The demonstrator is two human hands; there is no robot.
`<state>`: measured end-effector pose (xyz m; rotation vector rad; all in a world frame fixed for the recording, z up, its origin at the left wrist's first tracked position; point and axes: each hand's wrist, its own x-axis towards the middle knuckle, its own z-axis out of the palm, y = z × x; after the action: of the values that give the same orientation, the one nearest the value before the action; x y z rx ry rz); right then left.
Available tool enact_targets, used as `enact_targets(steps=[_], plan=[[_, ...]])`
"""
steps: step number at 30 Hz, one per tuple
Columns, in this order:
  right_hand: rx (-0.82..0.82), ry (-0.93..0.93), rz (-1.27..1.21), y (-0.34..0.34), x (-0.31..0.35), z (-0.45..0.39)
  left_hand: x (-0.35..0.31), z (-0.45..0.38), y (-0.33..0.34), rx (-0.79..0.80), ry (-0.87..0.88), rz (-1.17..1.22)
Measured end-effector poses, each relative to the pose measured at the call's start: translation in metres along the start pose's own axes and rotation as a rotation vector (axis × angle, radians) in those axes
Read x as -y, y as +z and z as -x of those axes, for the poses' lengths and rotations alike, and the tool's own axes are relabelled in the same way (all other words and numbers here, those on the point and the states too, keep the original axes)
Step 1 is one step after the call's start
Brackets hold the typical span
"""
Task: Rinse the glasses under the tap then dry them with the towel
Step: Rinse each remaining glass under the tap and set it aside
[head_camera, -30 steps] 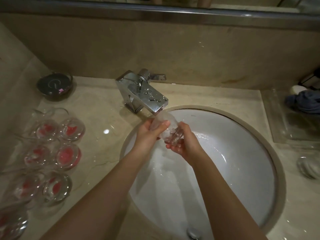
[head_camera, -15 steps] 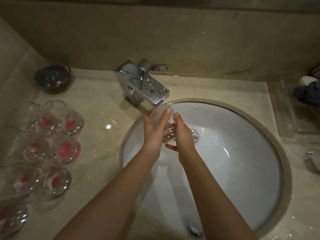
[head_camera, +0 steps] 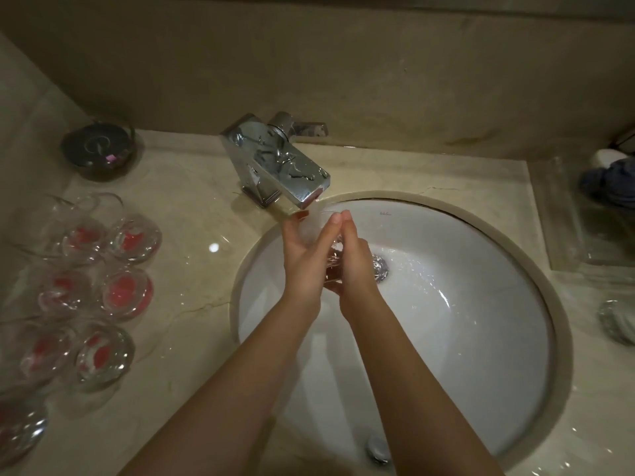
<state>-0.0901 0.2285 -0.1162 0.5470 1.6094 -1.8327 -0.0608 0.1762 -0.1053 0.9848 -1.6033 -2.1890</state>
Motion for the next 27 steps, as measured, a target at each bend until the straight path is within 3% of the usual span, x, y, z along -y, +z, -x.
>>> enact_targets(steps=[4, 8, 14, 19, 27], plan=[[0.089, 0.099, -0.127, -0.007, 0.005, 0.003, 0.001, 0.0, -0.001, -0.003, -0.015, 0.081], [0.003, 0.026, -0.036, -0.003, 0.0, 0.008, -0.001, -0.001, 0.0, -0.009, -0.048, 0.04], [-0.073, 0.076, -0.013, -0.002, -0.012, 0.005, 0.005, 0.0, -0.01, -0.031, -0.083, 0.034], [0.058, 0.07, 0.05, 0.006, -0.018, 0.008, 0.008, -0.003, -0.014, -0.058, -0.08, -0.004], [0.047, 0.115, 0.037, -0.001, -0.013, 0.006, 0.005, -0.005, -0.011, -0.04, -0.033, -0.003]])
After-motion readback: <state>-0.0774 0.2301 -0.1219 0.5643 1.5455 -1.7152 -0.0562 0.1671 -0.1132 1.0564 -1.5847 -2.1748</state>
